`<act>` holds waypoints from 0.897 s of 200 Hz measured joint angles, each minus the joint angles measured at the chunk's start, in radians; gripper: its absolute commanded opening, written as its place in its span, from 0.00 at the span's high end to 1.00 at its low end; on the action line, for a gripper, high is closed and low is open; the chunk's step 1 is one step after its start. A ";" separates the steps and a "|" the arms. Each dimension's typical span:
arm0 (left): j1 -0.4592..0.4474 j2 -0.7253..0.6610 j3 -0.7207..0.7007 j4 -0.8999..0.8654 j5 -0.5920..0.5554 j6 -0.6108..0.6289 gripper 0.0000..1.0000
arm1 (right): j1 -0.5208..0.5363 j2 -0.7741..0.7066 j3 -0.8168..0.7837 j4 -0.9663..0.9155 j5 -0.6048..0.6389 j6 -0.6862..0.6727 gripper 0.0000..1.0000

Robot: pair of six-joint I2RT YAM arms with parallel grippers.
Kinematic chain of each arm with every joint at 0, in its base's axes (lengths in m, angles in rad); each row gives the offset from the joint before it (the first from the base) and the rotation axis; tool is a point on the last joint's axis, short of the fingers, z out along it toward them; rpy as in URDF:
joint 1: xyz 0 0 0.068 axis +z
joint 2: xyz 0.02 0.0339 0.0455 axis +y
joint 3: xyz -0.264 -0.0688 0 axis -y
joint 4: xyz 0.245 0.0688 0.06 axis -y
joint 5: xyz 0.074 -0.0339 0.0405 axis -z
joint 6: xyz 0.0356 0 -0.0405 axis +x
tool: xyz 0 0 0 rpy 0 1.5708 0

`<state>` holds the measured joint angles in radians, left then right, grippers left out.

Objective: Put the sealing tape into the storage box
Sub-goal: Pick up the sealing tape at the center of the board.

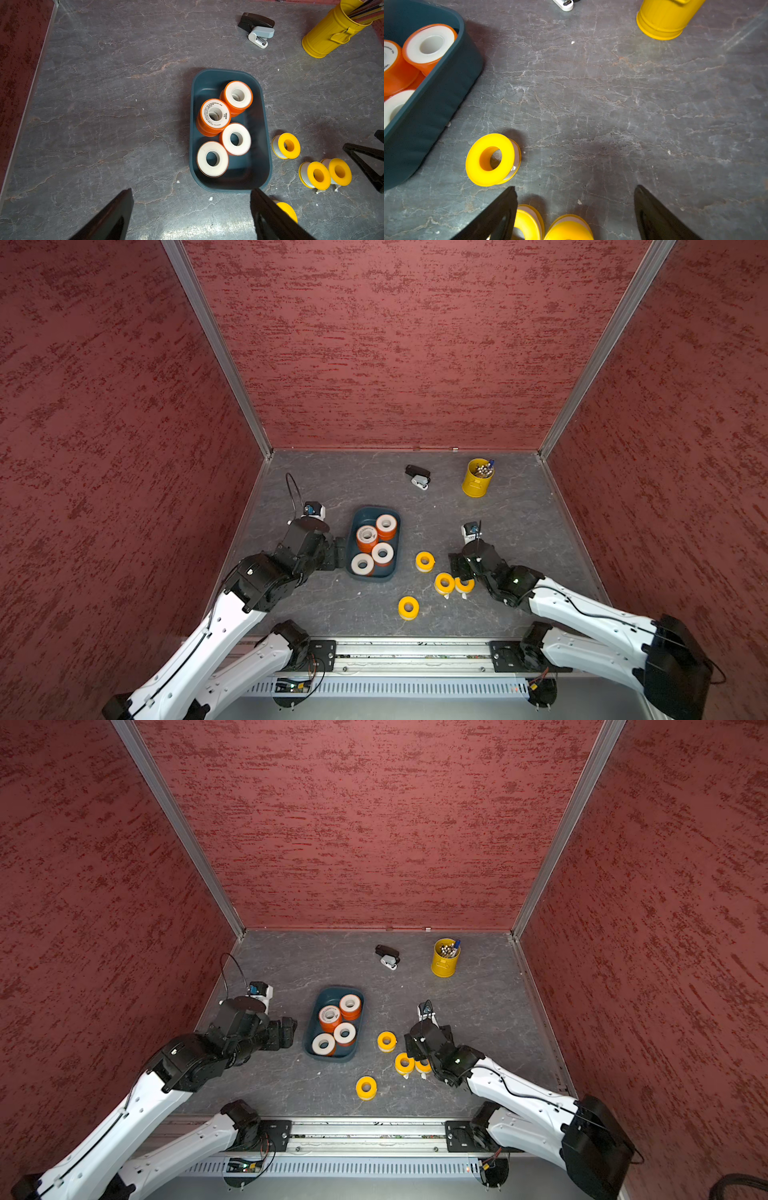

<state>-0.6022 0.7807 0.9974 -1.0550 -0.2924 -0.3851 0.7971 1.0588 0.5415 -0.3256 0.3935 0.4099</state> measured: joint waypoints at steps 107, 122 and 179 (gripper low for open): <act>0.020 0.012 -0.004 0.005 0.033 0.002 0.08 | -0.009 0.239 0.061 -0.137 -0.035 0.219 0.13; 0.024 0.022 -0.005 0.009 0.039 0.006 0.08 | -0.011 0.239 0.062 -0.153 -0.052 0.241 0.14; 0.048 0.033 -0.012 0.018 0.073 0.020 0.08 | -0.024 0.239 0.067 -0.208 -0.110 0.290 0.14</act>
<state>-0.5545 0.8135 0.9852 -1.0370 -0.2192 -0.3649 0.7731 1.2980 0.6086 -0.5331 0.2836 0.6998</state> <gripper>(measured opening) 0.917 0.860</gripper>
